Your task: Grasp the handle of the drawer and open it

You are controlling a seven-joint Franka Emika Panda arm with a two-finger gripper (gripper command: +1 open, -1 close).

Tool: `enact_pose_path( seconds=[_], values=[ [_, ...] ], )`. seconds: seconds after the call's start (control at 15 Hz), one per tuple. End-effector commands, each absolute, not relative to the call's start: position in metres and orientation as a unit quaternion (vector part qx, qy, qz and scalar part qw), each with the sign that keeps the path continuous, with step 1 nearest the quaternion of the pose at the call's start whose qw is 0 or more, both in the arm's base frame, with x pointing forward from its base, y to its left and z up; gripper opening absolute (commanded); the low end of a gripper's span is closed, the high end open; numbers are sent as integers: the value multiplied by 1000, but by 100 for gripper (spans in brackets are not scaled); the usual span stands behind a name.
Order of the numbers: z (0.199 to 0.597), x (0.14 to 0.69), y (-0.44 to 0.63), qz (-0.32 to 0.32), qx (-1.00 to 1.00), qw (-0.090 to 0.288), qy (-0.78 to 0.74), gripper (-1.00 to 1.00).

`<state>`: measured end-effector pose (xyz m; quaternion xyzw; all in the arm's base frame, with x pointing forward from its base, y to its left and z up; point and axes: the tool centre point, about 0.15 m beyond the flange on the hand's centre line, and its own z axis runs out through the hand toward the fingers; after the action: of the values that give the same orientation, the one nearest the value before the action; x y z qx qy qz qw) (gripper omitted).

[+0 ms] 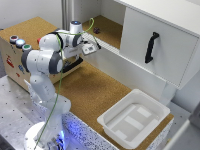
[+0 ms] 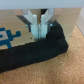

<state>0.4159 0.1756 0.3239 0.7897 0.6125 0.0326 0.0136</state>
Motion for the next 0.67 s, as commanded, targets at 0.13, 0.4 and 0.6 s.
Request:
enact_pose_path(
  seconds=[0.13,0.4,0.6],
  values=[
    [320,465,117,83,805,27,587,-100],
    [322,469,109,81,812,34,577,-100],
    [332,457,120,89,803,21,589,-100]
  ],
)
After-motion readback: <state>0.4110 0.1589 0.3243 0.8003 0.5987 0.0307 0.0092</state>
